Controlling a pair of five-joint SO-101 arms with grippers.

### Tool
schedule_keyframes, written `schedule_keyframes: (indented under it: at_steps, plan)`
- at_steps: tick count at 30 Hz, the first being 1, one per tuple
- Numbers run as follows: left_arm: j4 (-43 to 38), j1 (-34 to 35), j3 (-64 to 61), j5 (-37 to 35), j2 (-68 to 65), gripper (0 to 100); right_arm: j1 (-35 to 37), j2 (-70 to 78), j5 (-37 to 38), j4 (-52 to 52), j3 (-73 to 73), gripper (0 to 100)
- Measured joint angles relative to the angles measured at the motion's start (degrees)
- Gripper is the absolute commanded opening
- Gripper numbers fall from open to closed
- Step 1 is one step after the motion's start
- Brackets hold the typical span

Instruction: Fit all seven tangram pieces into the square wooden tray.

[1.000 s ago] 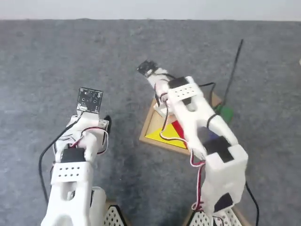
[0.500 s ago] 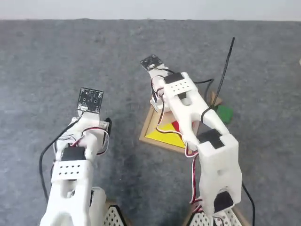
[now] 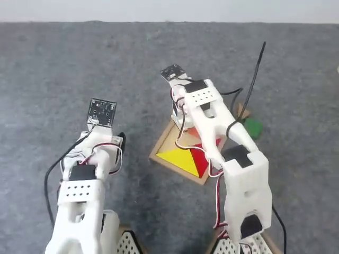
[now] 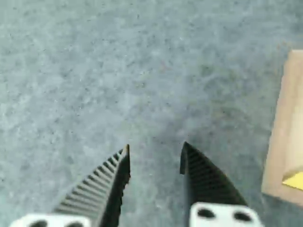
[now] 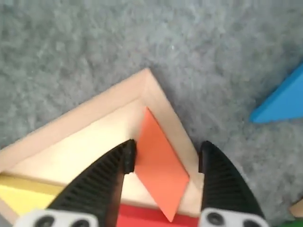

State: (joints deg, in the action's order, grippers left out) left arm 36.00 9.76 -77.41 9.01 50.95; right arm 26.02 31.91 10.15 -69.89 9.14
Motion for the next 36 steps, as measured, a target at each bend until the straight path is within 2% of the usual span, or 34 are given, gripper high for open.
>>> schedule_keyframes:
  at_steps: [18,24,30,36]
  plan:
    - [0.0,0.0,0.0,0.0,0.0,18,0.53,-10.99,2.73,-6.42,-1.23,16.5]
    - [0.0,0.0,0.0,0.0,0.0,18,3.25,-10.99,2.73,-0.35,-11.16,16.5]
    - [0.0,0.0,0.0,0.0,0.0,18,2.99,-10.37,2.73,2.11,-12.4,16.5]
    - [0.0,0.0,0.0,0.0,0.0,18,-0.79,-8.7,2.73,3.69,-11.6,16.6]
